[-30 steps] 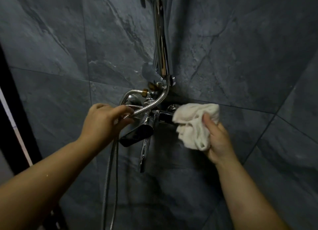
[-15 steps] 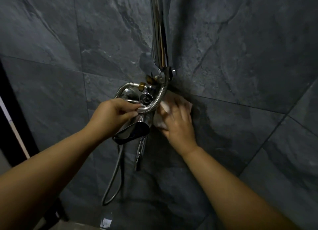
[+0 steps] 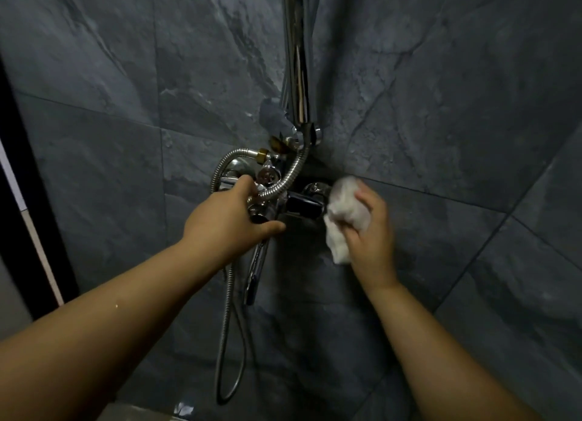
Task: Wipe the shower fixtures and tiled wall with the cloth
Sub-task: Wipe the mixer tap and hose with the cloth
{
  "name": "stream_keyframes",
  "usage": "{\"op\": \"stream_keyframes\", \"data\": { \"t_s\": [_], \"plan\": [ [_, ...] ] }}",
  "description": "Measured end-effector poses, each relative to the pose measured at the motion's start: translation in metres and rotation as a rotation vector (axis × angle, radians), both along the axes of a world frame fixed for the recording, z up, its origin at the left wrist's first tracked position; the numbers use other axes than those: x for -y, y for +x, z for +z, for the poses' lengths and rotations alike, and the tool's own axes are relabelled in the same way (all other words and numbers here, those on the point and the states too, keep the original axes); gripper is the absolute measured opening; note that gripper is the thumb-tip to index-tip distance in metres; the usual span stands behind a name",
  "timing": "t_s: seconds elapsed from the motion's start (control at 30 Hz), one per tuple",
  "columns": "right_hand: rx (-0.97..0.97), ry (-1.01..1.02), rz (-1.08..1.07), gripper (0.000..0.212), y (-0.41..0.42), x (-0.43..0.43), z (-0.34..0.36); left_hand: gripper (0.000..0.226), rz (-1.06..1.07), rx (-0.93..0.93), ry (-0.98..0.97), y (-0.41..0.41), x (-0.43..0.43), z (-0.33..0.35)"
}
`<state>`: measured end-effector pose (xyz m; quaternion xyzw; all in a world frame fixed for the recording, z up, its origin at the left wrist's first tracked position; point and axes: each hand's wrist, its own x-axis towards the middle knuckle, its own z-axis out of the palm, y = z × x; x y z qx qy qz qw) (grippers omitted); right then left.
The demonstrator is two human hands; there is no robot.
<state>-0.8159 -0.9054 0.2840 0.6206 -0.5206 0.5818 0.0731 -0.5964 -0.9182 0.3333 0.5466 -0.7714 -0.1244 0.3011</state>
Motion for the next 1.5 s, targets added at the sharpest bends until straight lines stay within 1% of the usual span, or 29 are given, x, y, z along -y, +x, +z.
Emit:
{"op": "stream_keyframes", "data": {
  "t_s": [0.03, 0.07, 0.17, 0.2, 0.23, 0.3, 0.37, 0.4, 0.47, 0.53, 0.63, 0.67, 0.73, 0.8, 0.83, 0.87, 0.9, 0.97, 1.0, 1.07, 1.1, 1.17, 1.2, 1.23, 1.27, 1.3, 1.33, 1.4, 1.5],
  "plan": [
    [-0.037, 0.032, 0.022, 0.049, 0.006, 0.007, 0.017, 0.06, 0.022, 0.033, -0.025, -0.002, -0.001, 0.001],
    [-0.139, 0.105, 0.058, 0.048, 0.012, 0.015, 0.031, 0.057, 0.035, 0.056, -0.045, -0.004, -0.002, 0.002],
    [-0.658, 0.425, 0.091, 0.055, 0.025, 0.037, 0.051, 0.051, 0.045, 0.074, -0.054, -0.006, -0.003, 0.003],
    [-0.774, 0.492, 0.077, 0.056, 0.025, 0.042, 0.055, 0.05, 0.048, 0.071, -0.059, -0.008, -0.003, 0.004],
    [-0.833, 0.536, 0.068, 0.055, 0.024, 0.043, 0.059, 0.05, 0.056, 0.069, -0.066, -0.008, -0.003, 0.003],
    [-0.813, 0.522, 0.083, 0.052, 0.019, 0.041, 0.06, 0.051, 0.072, 0.066, -0.072, -0.009, -0.004, 0.002],
    [-0.658, 0.363, 0.139, 0.045, 0.015, 0.029, 0.047, 0.054, 0.082, 0.063, -0.051, -0.009, -0.006, 0.0],
    [-0.541, 0.265, 0.157, 0.042, 0.014, 0.024, 0.036, 0.054, 0.086, 0.066, -0.042, -0.008, -0.006, 0.0],
    [-0.279, 0.162, 0.132, 0.042, 0.008, 0.016, 0.005, 0.054, 0.088, 0.077, -0.035, -0.007, -0.006, -0.001],
    [-0.032, 0.186, 0.1, 0.04, 0.005, 0.008, -0.023, 0.053, 0.084, 0.081, -0.04, -0.008, -0.005, 0.0],
    [0.369, 0.413, 0.066, 0.029, 0.007, -0.015, -0.061, 0.053, 0.083, 0.085, -0.039, -0.009, -0.007, 0.0],
    [0.532, 0.428, 0.039, 0.026, 0.01, -0.021, -0.066, 0.053, 0.081, 0.083, -0.046, -0.008, -0.007, 0.0],
    [0.859, 0.331, -0.013, 0.025, 0.023, -0.016, -0.056, 0.052, 0.083, 0.085, -0.056, -0.008, -0.006, -0.001],
    [1.15, 0.254, 0.047, 0.029, 0.04, 0.003, -0.026, 0.052, 0.091, 0.084, -0.064, -0.009, -0.005, 0.001],
    [1.274, 0.257, 0.101, 0.026, 0.048, 0.013, -0.008, 0.052, 0.096, 0.083, -0.067, -0.01, -0.005, 0.001],
    [1.333, 0.287, 0.121, 0.022, 0.053, 0.02, 0.005, 0.052, 0.099, 0.084, -0.071, -0.01, -0.005, 0.0],
    [1.342, 0.332, 0.114, 0.021, 0.058, 0.023, 0.014, 0.051, 0.101, 0.085, -0.075, -0.01, -0.005, 0.0],
    [1.243, 0.37, 0.074, 0.023, 0.056, 0.017, 0.019, 0.05, 0.097, 0.087, -0.081, -0.011, -0.004, -0.002],
    [1.157, 0.336, 0.06, 0.026, 0.052, 0.011, 0.018, 0.049, 0.096, 0.086, -0.084, -0.011, -0.004, -0.002],
    [0.948, 0.185, 0.06, 0.03, 0.04, 0.001, 0.021, 0.049, 0.091, 0.08, -0.095, -0.011, -0.003, -0.003],
    [0.83, 0.109, 0.054, 0.037, 0.034, -0.001, 0.027, 0.049, 0.087, 0.078, -0.099, -0.011, -0.003, -0.003],
    [0.518, 0.056, -0.016, 0.056, 0.025, 0.007, 0.037, 0.049, 0.082, 0.073, -0.098, -0.011, -0.004, -0.002],
    [0.282, 0.065, -0.09, 0.059, 0.022, 0.016, 0.037, 0.05, 0.078, 0.069, -0.096, -0.011, -0.005, -0.003],
    [0.057, 0.085, -0.148, 0.057, 0.022, 0.025, 0.035, 0.05, 0.078, 0.066, -0.098, -0.01, -0.005, -0.002],
    [-0.104, 0.115, -0.169, 0.055, 0.022, 0.033, 0.028, 0.051, 0.077, 0.065, -0.097, -0.01, -0.006, -0.003],
    [-0.185, 0.149, -0.143, 0.055, 0.024, 0.039, 0.022, 0.051, 0.078, 0.066, -0.095, -0.009, -0.005, -0.003],
    [-0.207, 0.174, -0.101, 0.054, 0.024, 0.041, 0.017, 0.051, 0.075, 0.066, -0.092, -0.01, -0.004, -0.004],
    [-0.249, 0.157, -0.032, 0.047, 0.022, 0.043, 0.017, 0.05, 0.076, 0.067, -0.088, -0.01, -0.003, -0.004],
    [-0.412, 0.14, 0.019, 0.04, 0.006, 0.042, 0.028, 0.049, 0.074, 0.065, -0.08, -0.009, -0.003, -0.005]
  ]
}}
